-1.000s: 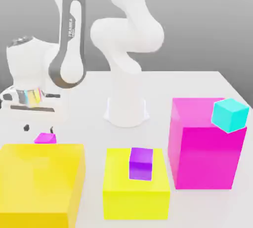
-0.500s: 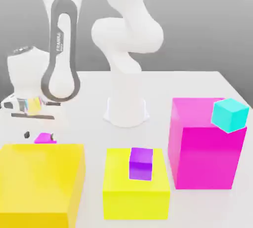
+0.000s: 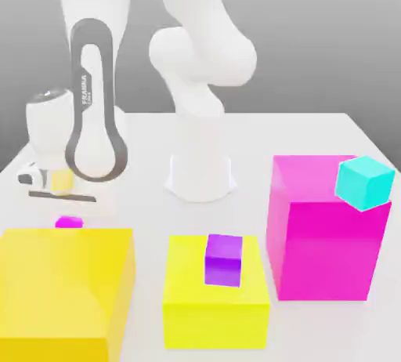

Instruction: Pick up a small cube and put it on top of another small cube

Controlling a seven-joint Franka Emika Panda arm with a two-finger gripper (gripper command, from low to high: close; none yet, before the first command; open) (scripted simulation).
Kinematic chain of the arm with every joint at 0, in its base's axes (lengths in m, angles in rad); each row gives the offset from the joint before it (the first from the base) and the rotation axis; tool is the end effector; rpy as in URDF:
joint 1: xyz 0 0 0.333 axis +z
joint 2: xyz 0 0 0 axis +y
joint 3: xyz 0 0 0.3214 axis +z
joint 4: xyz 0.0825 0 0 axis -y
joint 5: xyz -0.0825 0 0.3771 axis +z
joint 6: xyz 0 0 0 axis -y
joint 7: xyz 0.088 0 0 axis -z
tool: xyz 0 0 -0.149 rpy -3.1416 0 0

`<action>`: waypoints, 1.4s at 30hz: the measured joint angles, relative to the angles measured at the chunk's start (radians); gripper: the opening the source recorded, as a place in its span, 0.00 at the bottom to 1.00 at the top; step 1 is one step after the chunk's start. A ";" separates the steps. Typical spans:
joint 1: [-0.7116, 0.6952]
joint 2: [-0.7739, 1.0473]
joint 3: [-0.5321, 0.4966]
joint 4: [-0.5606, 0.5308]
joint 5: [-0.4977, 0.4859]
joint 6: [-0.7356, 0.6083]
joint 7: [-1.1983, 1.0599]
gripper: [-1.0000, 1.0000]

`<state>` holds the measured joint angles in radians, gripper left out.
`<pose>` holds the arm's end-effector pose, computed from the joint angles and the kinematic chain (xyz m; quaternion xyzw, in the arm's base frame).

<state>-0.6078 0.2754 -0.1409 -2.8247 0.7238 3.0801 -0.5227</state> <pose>0.2021 -0.2689 0.0980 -0.8907 0.4545 0.0006 0.0015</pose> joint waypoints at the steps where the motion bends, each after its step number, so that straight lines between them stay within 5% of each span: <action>1: 0.017 -0.007 -0.022 -0.001 -0.016 -0.010 0.012 0.00; 17: 0.254 -0.160 -0.376 -0.024 -0.430 -0.165 0.313 0.00; 34: 0.240 -0.324 -0.451 -0.095 -0.830 -0.206 0.613 0.00; 42: 0.287 -0.287 -0.412 0.164 -0.847 -0.424 0.822 0.00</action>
<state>-0.3204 -0.0114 -0.5529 -2.6607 -0.1232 2.6558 0.2989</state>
